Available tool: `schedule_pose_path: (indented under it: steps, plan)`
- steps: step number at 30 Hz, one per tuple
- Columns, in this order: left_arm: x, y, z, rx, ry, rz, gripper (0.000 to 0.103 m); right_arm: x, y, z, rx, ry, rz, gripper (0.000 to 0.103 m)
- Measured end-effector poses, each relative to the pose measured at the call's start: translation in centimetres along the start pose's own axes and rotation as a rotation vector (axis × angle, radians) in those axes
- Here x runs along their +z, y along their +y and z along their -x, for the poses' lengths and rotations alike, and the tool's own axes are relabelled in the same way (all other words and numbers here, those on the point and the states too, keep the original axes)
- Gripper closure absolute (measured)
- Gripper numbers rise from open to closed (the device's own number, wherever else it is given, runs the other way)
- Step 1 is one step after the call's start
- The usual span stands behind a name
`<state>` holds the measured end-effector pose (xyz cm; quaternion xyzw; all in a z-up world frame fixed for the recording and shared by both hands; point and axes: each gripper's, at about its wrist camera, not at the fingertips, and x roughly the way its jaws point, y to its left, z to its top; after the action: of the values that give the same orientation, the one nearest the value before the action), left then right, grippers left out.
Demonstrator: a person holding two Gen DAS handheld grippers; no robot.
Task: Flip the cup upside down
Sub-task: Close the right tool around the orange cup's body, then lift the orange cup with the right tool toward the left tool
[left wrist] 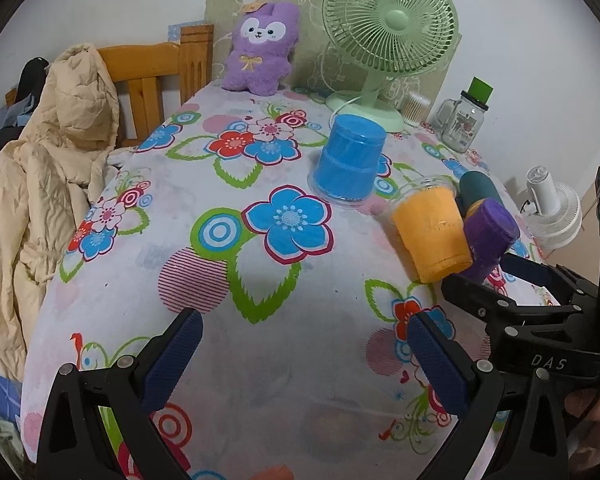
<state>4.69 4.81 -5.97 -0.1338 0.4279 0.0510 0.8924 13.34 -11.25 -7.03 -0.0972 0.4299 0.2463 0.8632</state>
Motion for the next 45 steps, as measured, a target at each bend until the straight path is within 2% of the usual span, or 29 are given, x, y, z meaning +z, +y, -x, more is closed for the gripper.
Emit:
schedule_pose_path:
  steps: [6, 8, 10, 12, 15, 18, 25, 30, 35, 39, 45]
  plan:
    - [0.5, -0.2, -1.4, 0.005, 0.026, -0.017, 0.0, 0.7, 0.3, -1.9, -0.053, 0.017, 0.064, 0.006]
    - [0.6, -0.3, -1.8, 0.004, 0.032, -0.019, 0.0, 0.9, 0.3, -2.5, -0.08, 0.014, 0.081, 0.011]
    - [0.7, -0.4, -2.0, 0.002, 0.038, -0.018, 0.0, 1.0, 0.0, -3.4, -0.074, 0.044, 0.08, 0.027]
    - [0.7, -0.3, -2.2, 0.002, 0.041, -0.018, 0.0, 0.9, -0.3, -4.3, -0.048, 0.082, 0.066, 0.034]
    - [0.7, -0.2, -2.2, 0.006, 0.044, -0.015, 0.0, 0.9, -0.3, -4.8, -0.017, 0.089, 0.056, 0.036]
    - [0.8, 0.0, -2.3, 0.007, 0.047, -0.005, 0.0, 0.9, -0.2, -5.1, -0.001, 0.092, 0.054, 0.047]
    - [0.8, 0.3, -2.3, 0.004, 0.051, 0.008, 0.0, 0.8, -0.4, -4.5, 0.028, 0.081, 0.037, 0.047]
    - [0.6, 0.2, -1.6, -0.005, 0.044, 0.005, 0.0, 0.2, -0.4, -2.6, 0.043, 0.048, 0.034, 0.047]
    - [0.2, 0.3, -0.2, -0.013, 0.025, 0.013, 0.0, -1.5, 0.0, 0.9, 0.064, 0.01, 0.031, 0.047]
    - [-0.7, 0.6, 1.2, -0.036, 0.016, 0.039, 0.0, -3.4, 0.9, 3.4, 0.048, -0.019, 0.042, 0.047]
    - [-2.3, -0.4, 2.7, -0.06, 0.019, 0.032, 0.0, -6.2, 1.9, 3.3, 0.015, 0.002, 0.035, 0.047]
